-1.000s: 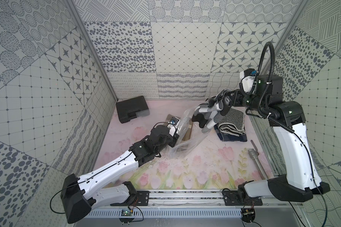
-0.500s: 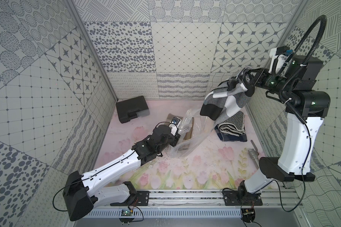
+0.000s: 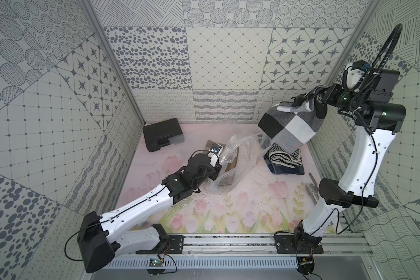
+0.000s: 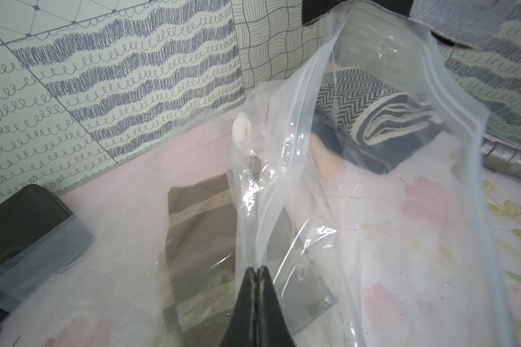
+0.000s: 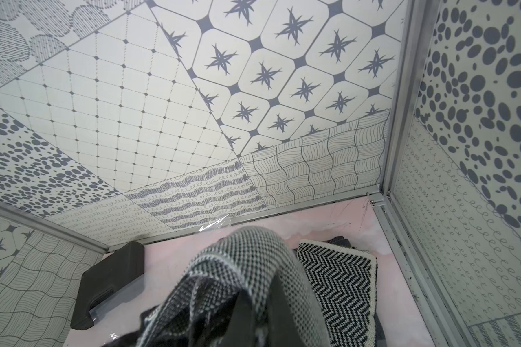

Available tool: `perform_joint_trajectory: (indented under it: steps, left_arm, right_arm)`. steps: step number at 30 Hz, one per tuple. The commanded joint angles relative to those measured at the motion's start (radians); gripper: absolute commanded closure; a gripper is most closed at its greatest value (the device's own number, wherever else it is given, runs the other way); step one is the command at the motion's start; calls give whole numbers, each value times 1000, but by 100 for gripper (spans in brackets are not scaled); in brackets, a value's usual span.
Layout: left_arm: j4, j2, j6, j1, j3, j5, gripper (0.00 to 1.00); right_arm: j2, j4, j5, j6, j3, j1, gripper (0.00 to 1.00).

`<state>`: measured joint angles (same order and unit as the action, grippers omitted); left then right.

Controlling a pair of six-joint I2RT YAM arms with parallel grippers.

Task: Take the blanket out of the vacuum bag
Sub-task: Place the blanket at the center of the board.

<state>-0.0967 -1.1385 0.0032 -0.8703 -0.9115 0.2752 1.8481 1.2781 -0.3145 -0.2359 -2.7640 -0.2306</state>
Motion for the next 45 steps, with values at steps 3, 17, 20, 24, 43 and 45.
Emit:
perform_joint_trajectory:
  steps: [3,17,20,24,43,45]
  left_arm:
    - [12,-20,0,-1,-8,30,100]
    - [17,-153,3,6,-88,22,100]
    - [12,-183,4,10,-112,24,100]
    - [15,-212,4,12,-137,23,100]
    - [-49,-101,5,11,-98,-17,100]
    - [-83,-71,22,11,-103,-21,100]
  right_arm:
    - [48,-104,-45,29,-29,-19,100]
    - [224,-132,-96,77,-100,-38,100]
    - [259,-148,-120,64,-144,-49,100]
    - [272,-163,-161,51,-153,-62,100]
    - [-463,-601,-90,24,1467,143,100]
    - [-504,-571,-61,33,1537,150,100]
